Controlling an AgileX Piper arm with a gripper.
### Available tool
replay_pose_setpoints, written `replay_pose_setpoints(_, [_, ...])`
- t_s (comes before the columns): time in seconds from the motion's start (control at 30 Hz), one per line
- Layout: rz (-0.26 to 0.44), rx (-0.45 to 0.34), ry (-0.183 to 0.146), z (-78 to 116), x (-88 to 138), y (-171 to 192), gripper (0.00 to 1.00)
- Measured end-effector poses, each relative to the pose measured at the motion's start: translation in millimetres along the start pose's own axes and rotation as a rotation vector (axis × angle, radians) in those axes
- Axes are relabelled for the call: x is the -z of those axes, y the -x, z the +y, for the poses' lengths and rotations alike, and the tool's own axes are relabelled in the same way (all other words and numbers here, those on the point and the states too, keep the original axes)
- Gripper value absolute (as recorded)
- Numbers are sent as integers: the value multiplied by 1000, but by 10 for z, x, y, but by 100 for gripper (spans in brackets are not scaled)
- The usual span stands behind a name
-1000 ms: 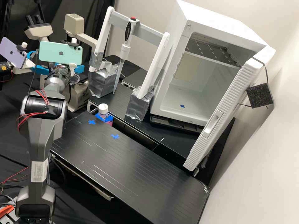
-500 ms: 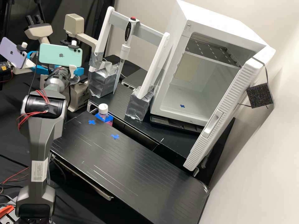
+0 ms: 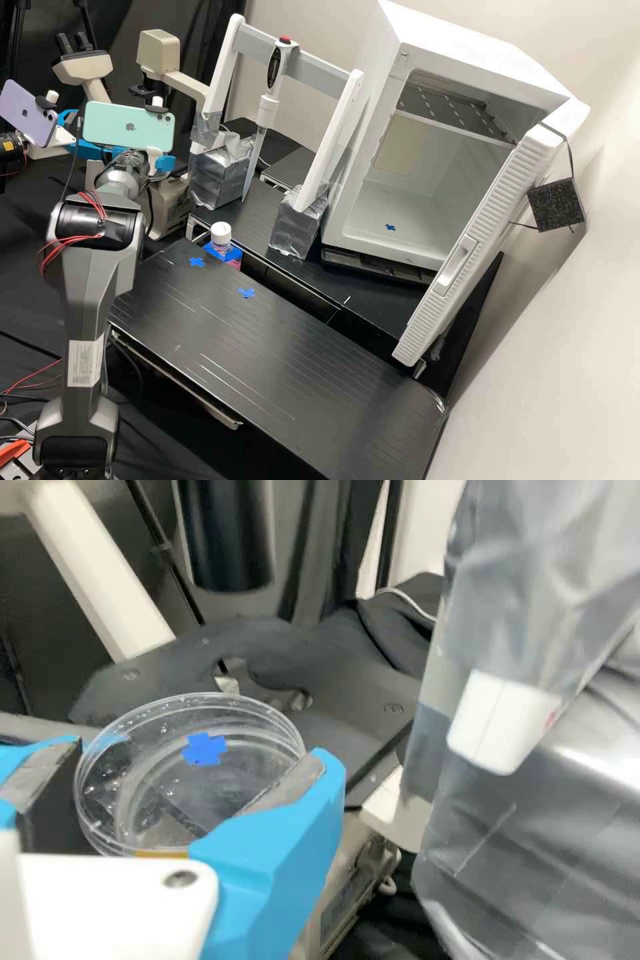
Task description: Move the petri dish to the bench
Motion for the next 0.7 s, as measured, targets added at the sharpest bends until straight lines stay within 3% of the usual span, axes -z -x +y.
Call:
replay_pose_setpoints(0.23, [-18, 2, 5, 4, -24, -69, 0])
replay_pose_setpoints(0.27, [-18, 1, 2, 10, -19, -70, 100])
replay_pose_setpoints(0.53, [-45, 11, -24, 0, -79, -97, 100])
replay_pose_setpoints(0.7, [-50, 17, -10, -5, -83, -96, 100])
